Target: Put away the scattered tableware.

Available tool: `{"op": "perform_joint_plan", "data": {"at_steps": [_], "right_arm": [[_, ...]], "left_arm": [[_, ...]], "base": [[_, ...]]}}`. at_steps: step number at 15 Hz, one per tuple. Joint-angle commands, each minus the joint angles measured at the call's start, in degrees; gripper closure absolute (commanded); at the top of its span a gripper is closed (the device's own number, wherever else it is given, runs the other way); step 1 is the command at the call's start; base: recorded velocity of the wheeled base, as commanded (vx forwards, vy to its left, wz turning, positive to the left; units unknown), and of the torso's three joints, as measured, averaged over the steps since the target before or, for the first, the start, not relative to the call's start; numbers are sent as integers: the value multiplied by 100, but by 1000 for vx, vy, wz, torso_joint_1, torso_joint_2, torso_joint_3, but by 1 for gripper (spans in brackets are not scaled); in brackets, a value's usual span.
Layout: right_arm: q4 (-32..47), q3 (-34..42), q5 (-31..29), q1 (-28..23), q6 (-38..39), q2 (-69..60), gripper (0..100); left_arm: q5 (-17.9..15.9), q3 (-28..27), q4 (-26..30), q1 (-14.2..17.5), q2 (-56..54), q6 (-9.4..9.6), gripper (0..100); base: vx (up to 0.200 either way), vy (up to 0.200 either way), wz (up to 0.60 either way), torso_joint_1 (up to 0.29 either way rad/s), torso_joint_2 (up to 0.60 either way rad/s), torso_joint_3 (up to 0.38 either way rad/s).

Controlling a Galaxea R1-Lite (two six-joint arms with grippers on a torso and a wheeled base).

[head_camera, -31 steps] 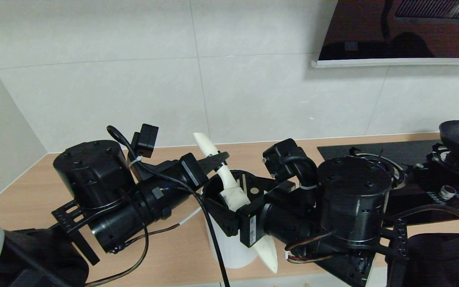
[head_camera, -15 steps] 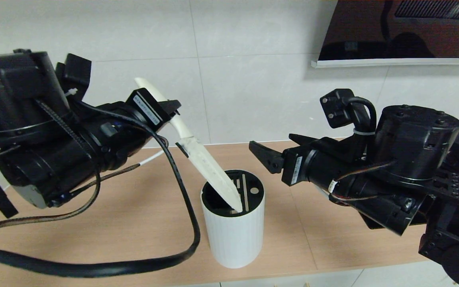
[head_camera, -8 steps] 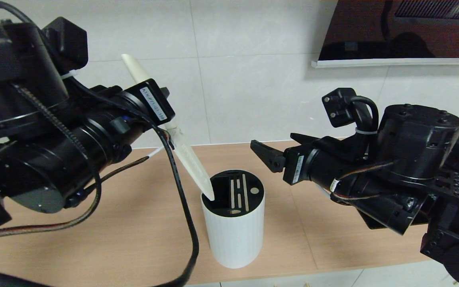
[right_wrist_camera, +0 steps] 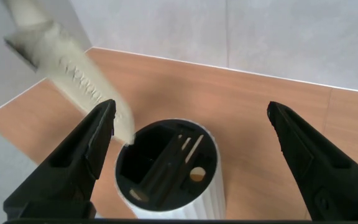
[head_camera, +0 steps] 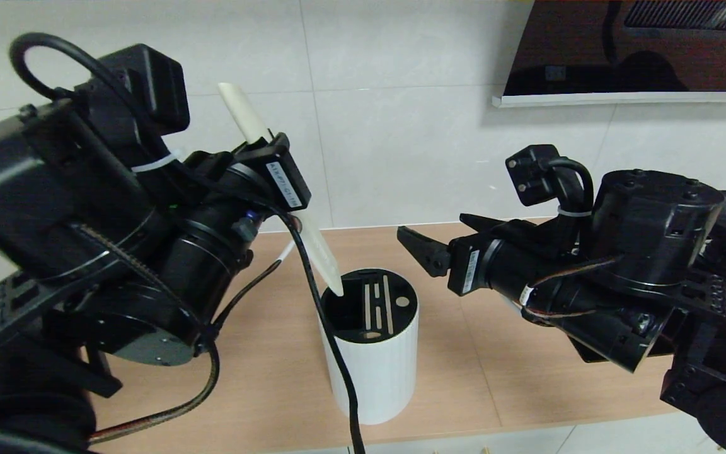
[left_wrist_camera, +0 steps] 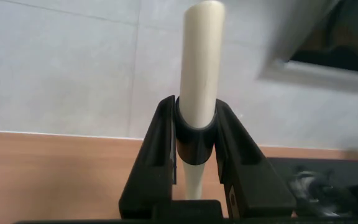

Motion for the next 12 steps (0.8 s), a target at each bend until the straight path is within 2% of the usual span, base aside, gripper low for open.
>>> {"op": "perform_joint_plan", "data": {"at_steps": [1, 12], "right_arm": [[0, -2, 1, -12, 0, 88, 0], [-9, -2, 1, -20, 0, 168, 0]], "left_arm": [[14, 70, -116, -89, 301, 12, 100], [41, 78, -309, -142, 714, -32, 100]], "base": [[0, 0, 0, 0, 0, 0], [0, 0, 0, 0, 0, 0]]}}
